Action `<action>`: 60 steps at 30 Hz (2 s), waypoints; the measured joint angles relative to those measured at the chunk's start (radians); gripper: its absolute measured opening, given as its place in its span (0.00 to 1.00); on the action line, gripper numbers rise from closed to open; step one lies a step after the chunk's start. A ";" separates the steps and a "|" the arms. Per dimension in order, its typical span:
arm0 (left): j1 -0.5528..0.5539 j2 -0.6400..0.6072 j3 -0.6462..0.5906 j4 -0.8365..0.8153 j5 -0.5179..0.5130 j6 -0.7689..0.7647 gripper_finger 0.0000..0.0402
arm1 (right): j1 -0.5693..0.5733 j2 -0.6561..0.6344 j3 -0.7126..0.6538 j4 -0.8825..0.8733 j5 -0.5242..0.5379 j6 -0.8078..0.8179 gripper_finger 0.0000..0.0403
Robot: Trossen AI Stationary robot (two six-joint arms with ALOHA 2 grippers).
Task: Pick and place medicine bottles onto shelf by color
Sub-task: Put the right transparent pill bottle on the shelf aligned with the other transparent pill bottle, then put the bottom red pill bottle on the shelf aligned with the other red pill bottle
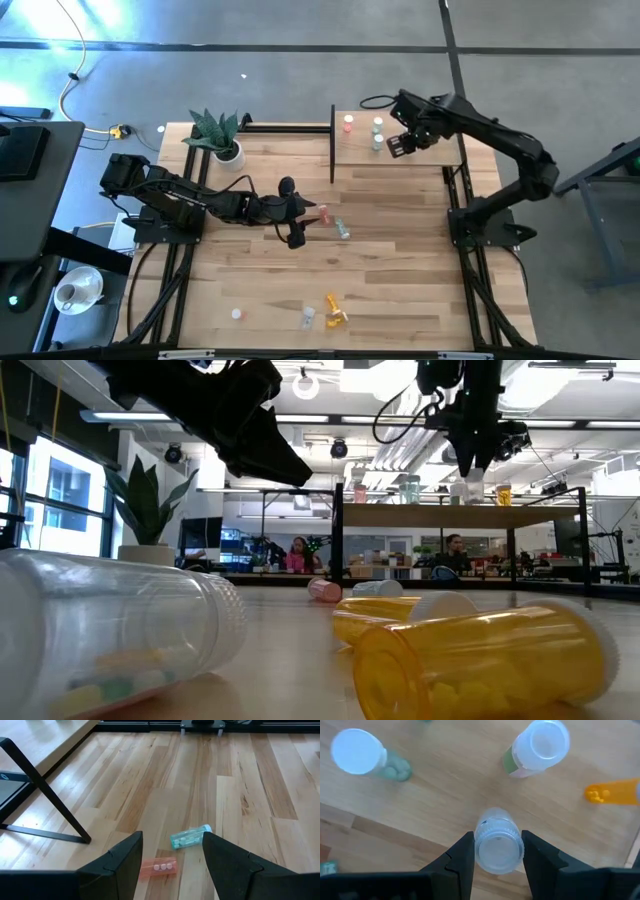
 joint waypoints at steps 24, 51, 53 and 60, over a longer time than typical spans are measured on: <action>0.000 0.000 0.000 0.000 0.000 0.000 0.49 | -0.052 0.023 0.000 0.046 -0.022 -0.041 0.44; 0.000 0.000 0.000 -0.006 0.000 0.000 0.49 | 0.041 -0.006 0.161 0.007 -0.036 -0.067 0.43; 0.000 0.000 0.000 -0.025 0.000 0.000 0.49 | 0.091 -0.007 0.178 -0.003 -0.035 -0.075 0.43; -0.002 0.000 0.000 -0.083 0.002 -0.002 0.49 | 0.309 -0.015 0.142 -0.064 -0.007 -0.113 0.43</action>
